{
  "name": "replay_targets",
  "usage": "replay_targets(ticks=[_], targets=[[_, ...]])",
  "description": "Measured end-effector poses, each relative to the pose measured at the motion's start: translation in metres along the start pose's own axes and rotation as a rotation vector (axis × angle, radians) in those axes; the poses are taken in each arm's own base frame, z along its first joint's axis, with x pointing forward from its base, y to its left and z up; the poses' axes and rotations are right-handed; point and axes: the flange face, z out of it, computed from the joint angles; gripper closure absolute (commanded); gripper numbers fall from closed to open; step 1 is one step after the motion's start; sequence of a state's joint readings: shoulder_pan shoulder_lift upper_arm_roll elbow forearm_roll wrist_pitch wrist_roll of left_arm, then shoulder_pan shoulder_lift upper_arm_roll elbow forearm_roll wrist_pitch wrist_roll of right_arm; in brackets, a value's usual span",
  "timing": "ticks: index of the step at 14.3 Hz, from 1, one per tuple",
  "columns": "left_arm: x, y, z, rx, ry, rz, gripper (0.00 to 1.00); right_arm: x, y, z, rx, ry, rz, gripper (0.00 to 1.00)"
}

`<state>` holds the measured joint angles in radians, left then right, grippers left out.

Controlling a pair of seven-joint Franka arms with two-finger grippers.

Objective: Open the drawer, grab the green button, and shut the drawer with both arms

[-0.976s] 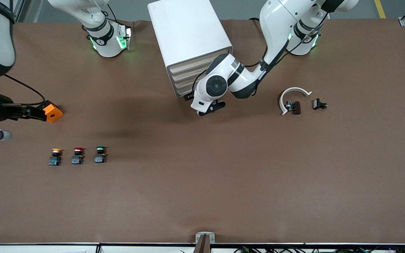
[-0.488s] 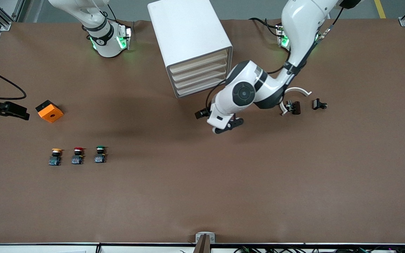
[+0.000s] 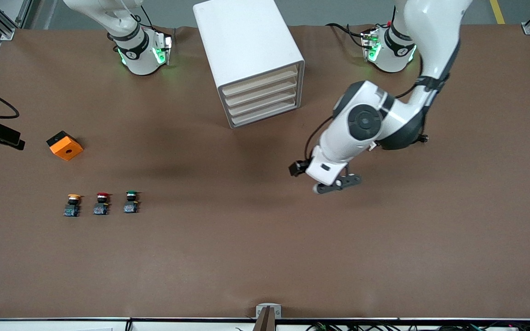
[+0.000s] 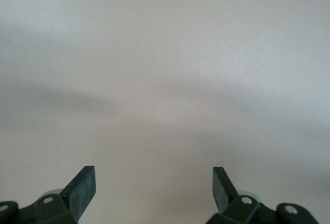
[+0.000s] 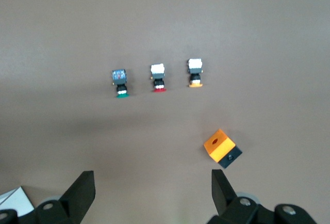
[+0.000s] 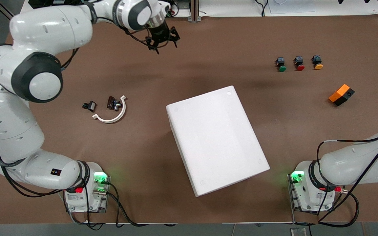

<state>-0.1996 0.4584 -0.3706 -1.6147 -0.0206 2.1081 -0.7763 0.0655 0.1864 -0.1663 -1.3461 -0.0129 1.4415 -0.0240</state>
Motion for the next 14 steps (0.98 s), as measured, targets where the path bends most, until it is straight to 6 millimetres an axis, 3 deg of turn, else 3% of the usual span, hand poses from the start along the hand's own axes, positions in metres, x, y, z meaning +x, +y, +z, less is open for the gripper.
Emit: replay_targets(ticks=[3,10,14], targets=[[0.017,-0.038,-0.043,0.044,-0.013,0.066,0.00,-0.008,-0.004,0.002,0.002,-0.060,0.007,0.00],[0.039,-0.125,-0.139,0.095,-0.005,0.201,0.00,-0.057,0.007,-0.059,0.021,0.011,0.014,0.00],[0.037,-0.171,-0.188,0.126,-0.011,0.283,0.00,-0.077,0.014,-0.070,0.028,-0.018,0.023,0.00]])
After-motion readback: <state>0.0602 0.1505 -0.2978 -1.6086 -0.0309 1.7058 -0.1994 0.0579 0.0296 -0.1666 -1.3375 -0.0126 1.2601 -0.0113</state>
